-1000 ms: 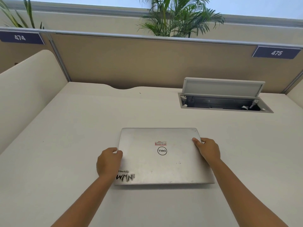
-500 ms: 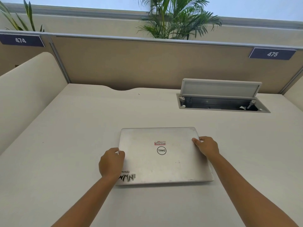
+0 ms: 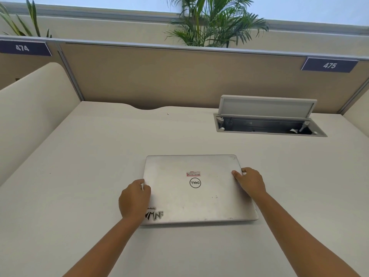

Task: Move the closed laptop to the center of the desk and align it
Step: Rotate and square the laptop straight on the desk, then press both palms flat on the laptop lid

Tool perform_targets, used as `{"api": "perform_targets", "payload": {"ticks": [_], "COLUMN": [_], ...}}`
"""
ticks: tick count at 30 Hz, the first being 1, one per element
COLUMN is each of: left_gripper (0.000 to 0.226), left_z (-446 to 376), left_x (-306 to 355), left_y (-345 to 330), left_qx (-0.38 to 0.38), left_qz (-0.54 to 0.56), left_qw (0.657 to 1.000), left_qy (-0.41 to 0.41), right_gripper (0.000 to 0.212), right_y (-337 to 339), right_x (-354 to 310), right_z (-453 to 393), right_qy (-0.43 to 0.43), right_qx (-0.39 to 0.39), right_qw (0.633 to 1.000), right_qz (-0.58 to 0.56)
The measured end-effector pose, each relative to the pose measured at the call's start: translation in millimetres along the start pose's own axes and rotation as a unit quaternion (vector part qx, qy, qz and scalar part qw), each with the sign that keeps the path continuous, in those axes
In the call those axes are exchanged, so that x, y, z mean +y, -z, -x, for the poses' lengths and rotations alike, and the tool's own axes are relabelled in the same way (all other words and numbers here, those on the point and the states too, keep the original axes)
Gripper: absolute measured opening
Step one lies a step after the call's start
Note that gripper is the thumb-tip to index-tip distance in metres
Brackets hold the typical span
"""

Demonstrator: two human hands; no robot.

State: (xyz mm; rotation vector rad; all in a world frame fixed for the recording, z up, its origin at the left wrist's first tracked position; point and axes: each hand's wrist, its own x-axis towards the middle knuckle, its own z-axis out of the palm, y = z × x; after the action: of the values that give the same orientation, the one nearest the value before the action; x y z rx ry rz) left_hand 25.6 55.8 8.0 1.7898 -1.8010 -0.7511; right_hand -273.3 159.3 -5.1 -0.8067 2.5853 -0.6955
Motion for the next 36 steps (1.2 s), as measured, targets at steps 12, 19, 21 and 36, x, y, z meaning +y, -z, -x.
{"api": "perform_targets", "payload": {"ticks": [12, 19, 21, 36], "left_gripper": [0.133, 0.123, 0.123, 0.111], "left_z": [19, 4, 3, 0], "left_x": [-54, -57, -59, -60], "left_y": [5, -3, -5, -8], "left_qx": [-0.244, -0.219, -0.215, -0.184], "left_qz": [-0.118, -0.205, -0.201, -0.249], "left_qw": [0.932, 0.892, 0.894, 0.878], "left_qy": [-0.24, -0.337, -0.338, -0.364], "right_gripper": [0.078, 0.08, 0.078, 0.082], "right_y": [-25, -30, -32, -33], "right_x": [6, 10, 10, 7], "right_z": [54, 74, 76, 72], "right_qy": [0.299, 0.462, 0.48, 0.466], "right_qx": [-0.033, -0.152, -0.125, -0.138], "right_qw": [0.951, 0.838, 0.822, 0.841], "right_qz": [0.073, 0.248, 0.279, 0.238]}}
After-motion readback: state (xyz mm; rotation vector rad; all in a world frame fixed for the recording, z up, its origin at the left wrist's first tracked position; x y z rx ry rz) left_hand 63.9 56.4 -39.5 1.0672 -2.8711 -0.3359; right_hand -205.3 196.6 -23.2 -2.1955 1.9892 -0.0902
